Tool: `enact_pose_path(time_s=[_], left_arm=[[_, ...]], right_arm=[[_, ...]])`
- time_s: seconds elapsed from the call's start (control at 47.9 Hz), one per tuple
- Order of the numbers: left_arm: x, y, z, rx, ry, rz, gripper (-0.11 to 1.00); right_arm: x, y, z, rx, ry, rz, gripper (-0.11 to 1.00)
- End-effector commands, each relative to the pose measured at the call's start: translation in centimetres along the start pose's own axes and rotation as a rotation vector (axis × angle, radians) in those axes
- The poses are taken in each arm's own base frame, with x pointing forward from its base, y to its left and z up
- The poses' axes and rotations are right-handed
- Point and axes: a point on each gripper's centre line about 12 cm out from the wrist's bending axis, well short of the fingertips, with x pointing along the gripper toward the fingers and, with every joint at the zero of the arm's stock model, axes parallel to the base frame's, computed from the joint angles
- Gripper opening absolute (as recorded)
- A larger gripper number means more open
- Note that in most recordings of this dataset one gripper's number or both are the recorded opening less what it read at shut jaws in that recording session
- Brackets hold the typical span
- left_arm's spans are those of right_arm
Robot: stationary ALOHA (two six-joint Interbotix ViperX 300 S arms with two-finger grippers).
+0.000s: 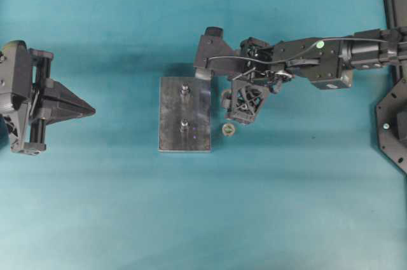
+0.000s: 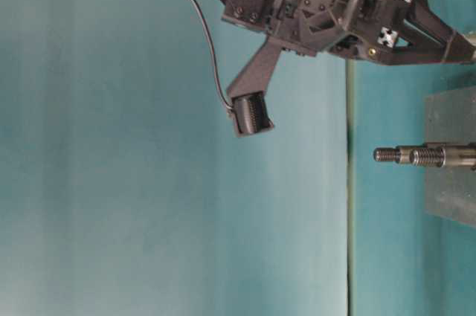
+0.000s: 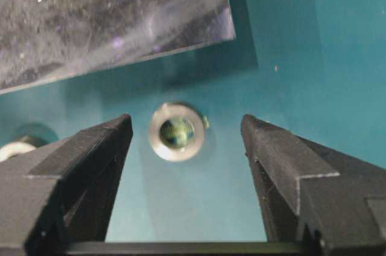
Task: Insert the washer onto the shaft.
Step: 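Close the right gripper on the upper washer and lift it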
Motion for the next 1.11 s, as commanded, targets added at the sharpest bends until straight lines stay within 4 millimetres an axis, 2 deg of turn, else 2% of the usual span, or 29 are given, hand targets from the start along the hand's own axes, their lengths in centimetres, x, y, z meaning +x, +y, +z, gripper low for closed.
enact_pose_path(time_s=[0.0, 0.292, 0.626, 0.793, 1.086], left_arm=[[-0.1, 0.0, 0.5, 0.001, -0.017, -0.001, 0.0], [-0.1, 0.0, 0.5, -0.002, -0.017, -0.001, 0.0], [0.0, 0.0, 0.3, -0.002, -0.011, -0.001, 0.0], [0.0, 0.0, 0.4, -0.003, -0.015, 0.0, 0.0], [0.0, 0.0, 0.4, -0.004, -0.015, -0.002, 0.0]], right_arm=[[-0.7, 0.2, 1.1, -0.015, -0.035, 0.002, 0.73], [-0.5, 0.3, 0.9, -0.019, -0.015, 0.003, 0.58], [0.1, 1.4, 0.5, -0.045, 0.014, 0.011, 0.53], [0.1, 1.6, 0.5, -0.04, 0.015, 0.014, 0.32], [-0.4, 1.6, 0.8, -0.034, 0.035, 0.012, 0.32]])
